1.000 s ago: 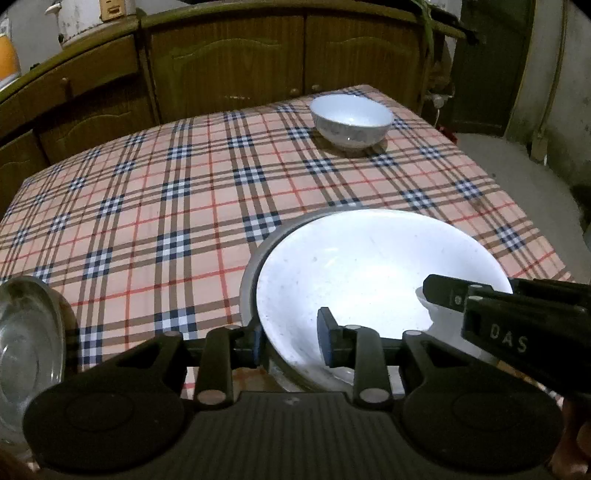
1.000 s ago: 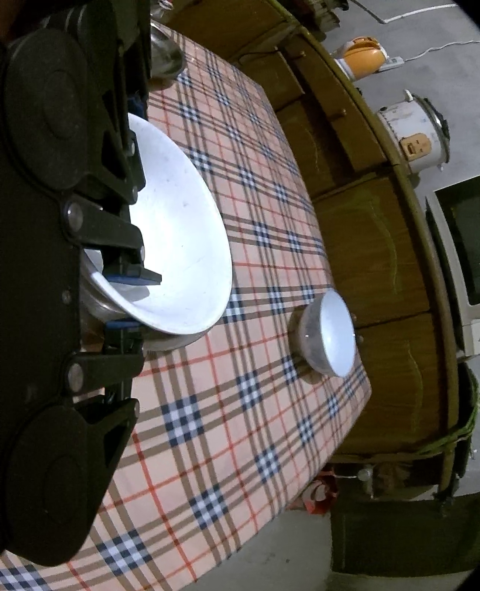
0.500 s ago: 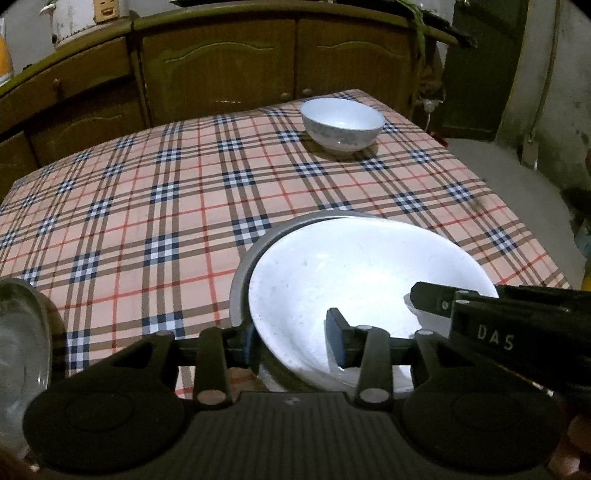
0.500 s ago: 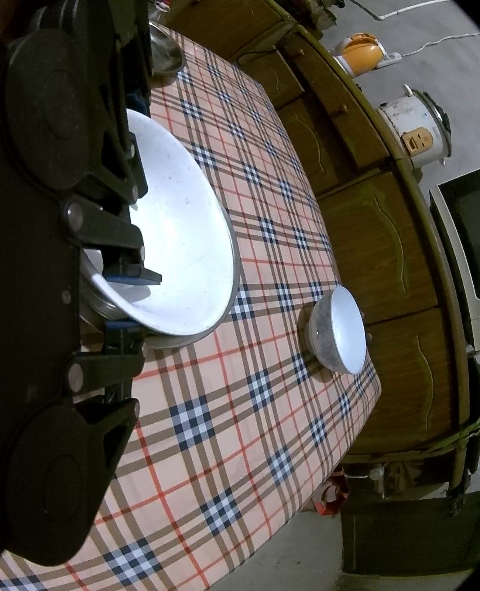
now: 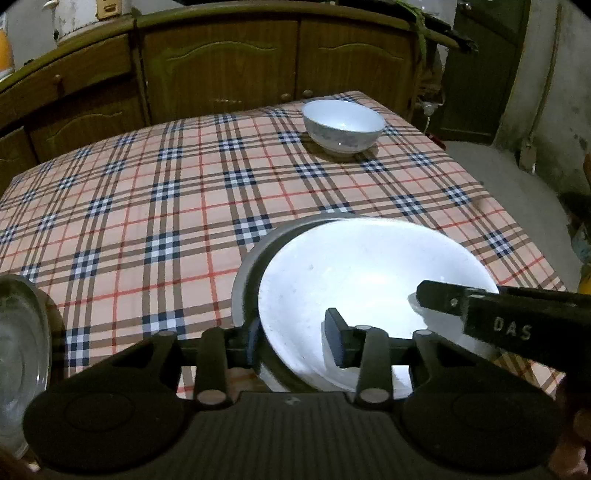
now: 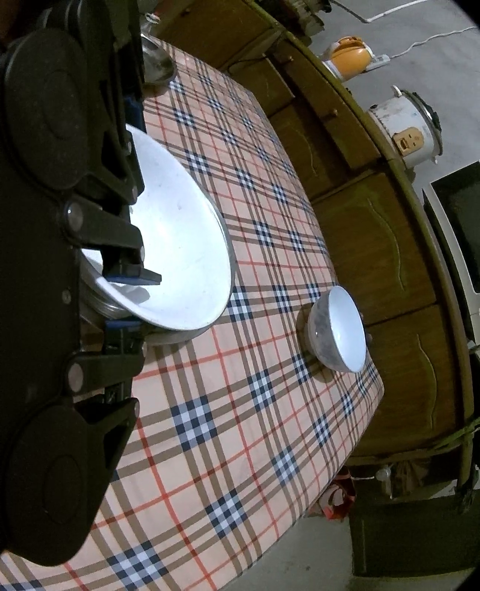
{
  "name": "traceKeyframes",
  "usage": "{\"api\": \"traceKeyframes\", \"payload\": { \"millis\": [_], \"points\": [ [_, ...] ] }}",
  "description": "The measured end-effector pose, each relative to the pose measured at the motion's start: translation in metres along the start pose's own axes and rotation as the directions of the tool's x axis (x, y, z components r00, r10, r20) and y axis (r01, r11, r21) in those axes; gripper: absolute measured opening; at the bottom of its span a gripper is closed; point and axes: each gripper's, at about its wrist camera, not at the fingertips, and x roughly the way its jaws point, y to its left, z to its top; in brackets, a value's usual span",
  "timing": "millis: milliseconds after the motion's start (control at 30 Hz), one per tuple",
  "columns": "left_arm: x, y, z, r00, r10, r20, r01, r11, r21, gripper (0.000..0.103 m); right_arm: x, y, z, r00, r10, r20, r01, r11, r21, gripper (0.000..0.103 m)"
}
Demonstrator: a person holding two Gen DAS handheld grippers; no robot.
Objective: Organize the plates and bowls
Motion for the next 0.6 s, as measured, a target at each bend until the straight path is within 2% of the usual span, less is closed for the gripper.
{"api": "traceKeyframes", "payload": {
  "millis": [200,333,400,600],
  "points": [
    [-0.004,0.003,0.0,1.0,-0.005,0.008,0.005,1.0,-0.018,0.035,-0.001,-0.001,0.001,1.0,-0.004,0.0,0.004,1.0,-0.007,0.019],
    [-0.01,0.004,0.002,0.998,0.041,0.042,-0.04,0.999,-0.007,0.035,-0.001,0.001,0.0,1.0,-0.02,0.002,0.02,1.0,-0.024,0.018],
    [-0.01,0.007,0.003,0.998,0.037,0.041,-0.036,0.999,-0.019,0.035,-0.001,0.004,0.0,1.0,-0.024,0.005,0.024,0.999,-0.038,0.019],
    [-0.008,0.013,0.002,0.998,0.052,0.032,-0.051,0.998,-0.039,0.036,0.001,0.018,-0.002,0.997,-0.081,0.005,0.081,0.988,-0.128,0.019]
  ]
}}
